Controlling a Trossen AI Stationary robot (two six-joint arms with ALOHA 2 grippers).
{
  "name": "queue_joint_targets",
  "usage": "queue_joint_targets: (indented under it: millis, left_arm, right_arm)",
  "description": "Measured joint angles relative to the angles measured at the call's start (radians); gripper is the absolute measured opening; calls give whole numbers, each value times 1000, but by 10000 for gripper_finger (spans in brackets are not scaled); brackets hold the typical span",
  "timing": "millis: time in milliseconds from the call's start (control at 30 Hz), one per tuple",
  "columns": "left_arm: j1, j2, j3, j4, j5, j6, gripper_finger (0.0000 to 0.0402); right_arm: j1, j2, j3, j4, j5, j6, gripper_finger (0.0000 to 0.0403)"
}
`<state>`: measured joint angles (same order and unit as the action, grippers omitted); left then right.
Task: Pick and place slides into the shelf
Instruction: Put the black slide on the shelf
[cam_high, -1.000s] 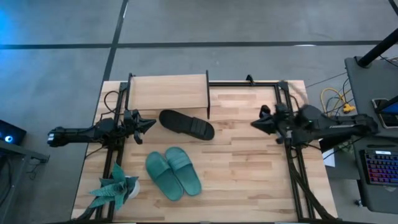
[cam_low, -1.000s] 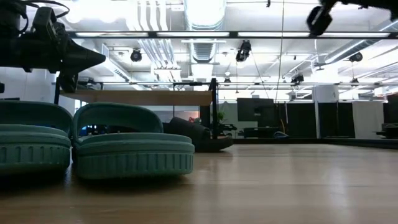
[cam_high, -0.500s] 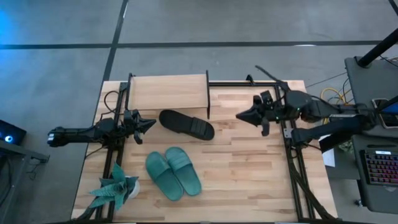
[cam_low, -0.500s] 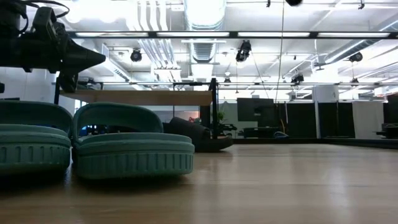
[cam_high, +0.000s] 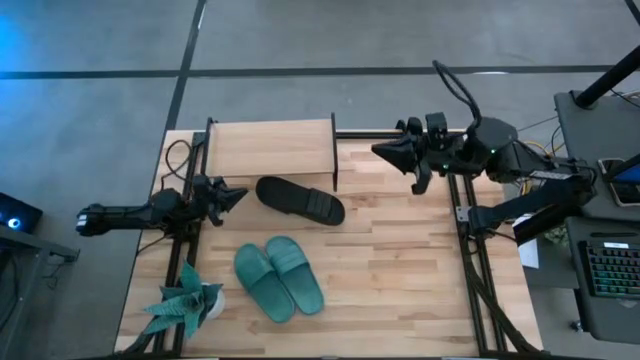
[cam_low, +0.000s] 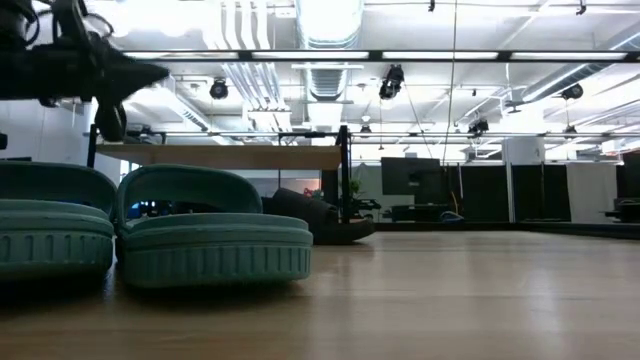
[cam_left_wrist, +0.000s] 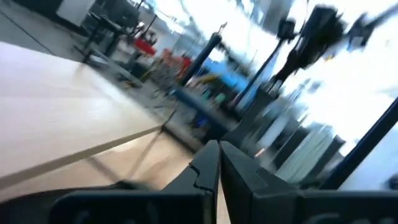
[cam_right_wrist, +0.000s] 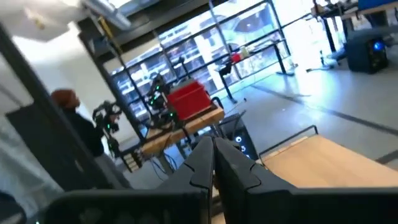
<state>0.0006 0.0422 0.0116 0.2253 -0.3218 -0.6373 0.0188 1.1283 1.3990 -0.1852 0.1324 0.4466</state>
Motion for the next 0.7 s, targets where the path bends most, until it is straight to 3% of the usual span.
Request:
queue_joint_targets:
  millis: [300,400,500,700]
  left_arm:
    - [0,4,0,331,-96,122,0]
    - [0,10,10,374,-107,232,0]
    - [0,16,66,308,-107,276,0]
    - [0,101,240,15,-113,331,0]
  right_arm:
    - [0,87,85,70,51,14,9]
    - [0,121,87,59,47,17,9]
    - [-5,153,87,55,44,20,9]
    - [-39,160,87,3,45,118,9]
